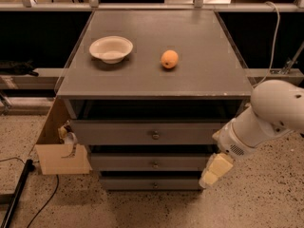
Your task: Open middle drawer
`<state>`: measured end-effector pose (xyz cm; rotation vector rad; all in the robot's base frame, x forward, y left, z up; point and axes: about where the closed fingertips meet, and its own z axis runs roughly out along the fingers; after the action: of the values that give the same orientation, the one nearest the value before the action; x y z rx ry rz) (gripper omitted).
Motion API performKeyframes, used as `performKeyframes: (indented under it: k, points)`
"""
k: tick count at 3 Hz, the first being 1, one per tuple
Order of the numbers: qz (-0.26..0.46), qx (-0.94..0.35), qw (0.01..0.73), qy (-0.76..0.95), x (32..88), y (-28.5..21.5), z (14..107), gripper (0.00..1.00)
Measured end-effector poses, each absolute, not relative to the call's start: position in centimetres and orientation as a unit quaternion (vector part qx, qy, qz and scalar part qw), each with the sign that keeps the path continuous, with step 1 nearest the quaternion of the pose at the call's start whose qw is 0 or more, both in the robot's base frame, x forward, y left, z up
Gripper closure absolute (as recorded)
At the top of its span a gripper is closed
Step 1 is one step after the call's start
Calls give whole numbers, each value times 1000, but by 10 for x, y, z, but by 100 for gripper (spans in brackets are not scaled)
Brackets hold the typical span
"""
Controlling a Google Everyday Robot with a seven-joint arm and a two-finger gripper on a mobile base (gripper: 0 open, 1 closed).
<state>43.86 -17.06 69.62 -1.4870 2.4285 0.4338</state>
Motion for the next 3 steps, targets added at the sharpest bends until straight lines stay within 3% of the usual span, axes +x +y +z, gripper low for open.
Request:
performKeyframes:
  k: [2,3]
  points:
    - [178,-507,110,836,455,-164,594,0]
    - [178,-507,110,836,455,-164,594,0]
